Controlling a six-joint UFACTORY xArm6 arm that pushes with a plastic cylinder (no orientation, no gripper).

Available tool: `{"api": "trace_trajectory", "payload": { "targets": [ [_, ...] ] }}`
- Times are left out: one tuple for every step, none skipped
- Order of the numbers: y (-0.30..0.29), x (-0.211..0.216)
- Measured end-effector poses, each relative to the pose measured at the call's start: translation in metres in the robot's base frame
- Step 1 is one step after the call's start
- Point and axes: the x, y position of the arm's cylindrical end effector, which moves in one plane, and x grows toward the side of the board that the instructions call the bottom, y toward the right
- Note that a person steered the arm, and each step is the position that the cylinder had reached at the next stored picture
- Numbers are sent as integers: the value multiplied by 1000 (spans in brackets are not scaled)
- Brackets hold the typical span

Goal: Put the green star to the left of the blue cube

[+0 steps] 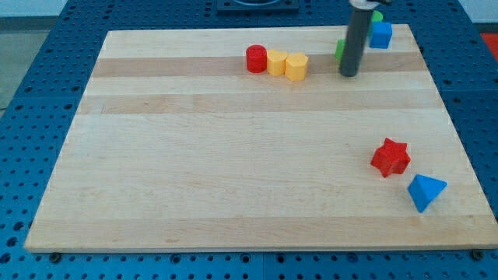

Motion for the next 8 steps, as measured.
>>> {"api": "trace_trajectory", "payload": {
  "targets": [
    [1, -15],
    [-11, -36],
    [-17, -55],
    [-19, -69],
    [-19, -78],
    [-27, -72],
    [10, -31],
    [66, 46]
  ]
}}
